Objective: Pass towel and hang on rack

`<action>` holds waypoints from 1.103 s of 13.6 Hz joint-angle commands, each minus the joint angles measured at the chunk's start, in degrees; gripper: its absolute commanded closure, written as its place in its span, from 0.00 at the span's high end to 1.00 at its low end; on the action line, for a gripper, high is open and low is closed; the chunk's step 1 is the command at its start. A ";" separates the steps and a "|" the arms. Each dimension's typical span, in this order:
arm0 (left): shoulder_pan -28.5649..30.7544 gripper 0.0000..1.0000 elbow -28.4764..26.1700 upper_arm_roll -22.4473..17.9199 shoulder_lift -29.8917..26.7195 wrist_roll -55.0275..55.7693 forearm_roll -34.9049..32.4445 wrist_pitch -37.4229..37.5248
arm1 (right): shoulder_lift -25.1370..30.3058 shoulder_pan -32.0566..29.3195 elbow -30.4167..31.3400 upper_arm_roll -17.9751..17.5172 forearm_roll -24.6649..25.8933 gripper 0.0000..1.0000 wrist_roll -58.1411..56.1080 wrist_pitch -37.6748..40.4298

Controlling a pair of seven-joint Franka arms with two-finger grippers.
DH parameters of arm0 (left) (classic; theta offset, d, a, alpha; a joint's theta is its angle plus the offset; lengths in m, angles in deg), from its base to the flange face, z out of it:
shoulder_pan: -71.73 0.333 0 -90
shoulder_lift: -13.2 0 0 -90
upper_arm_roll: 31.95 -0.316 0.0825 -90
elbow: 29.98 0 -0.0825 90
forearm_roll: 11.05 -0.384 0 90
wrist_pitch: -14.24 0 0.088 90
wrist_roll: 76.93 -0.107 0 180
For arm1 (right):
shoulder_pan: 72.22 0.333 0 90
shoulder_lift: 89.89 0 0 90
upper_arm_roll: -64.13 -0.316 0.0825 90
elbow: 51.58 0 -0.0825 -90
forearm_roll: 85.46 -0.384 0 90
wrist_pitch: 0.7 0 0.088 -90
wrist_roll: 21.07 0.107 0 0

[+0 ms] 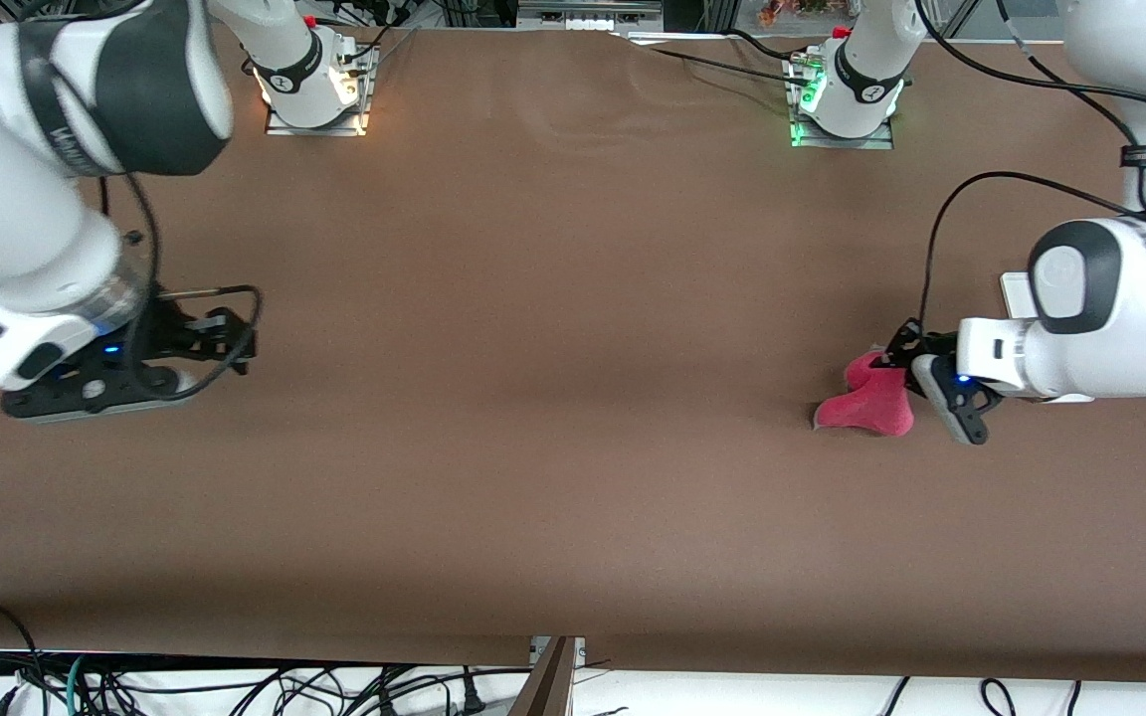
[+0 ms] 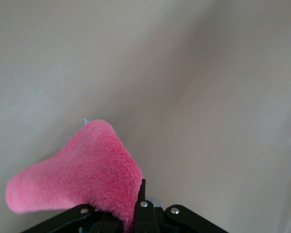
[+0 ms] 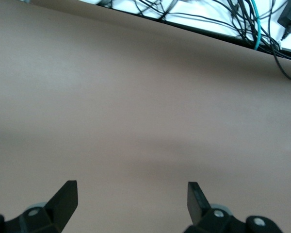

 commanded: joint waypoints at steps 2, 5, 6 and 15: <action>-0.03 0.00 2.22 -5.01 0.34 1.06 -4.83 5.16 | 8.40 -9.66 8.47 -8.70 0.79 1.00 -2.49 0.25; 0.67 0.00 2.22 -8.70 0.16 0.71 -7.83 7.44 | 13.58 -14.93 15.31 -12.83 2.46 1.00 -2.31 0.25; 1.02 0.00 2.22 -9.76 0.16 0.36 -10.01 8.06 | 15.08 -17.22 17.60 -15.11 4.03 1.00 -2.40 0.25; 17.35 0.00 2.13 -10.30 0.69 -7.89 -18.64 10.44 | 25.54 -25.75 28.33 -20.49 10.73 1.00 -2.58 -0.02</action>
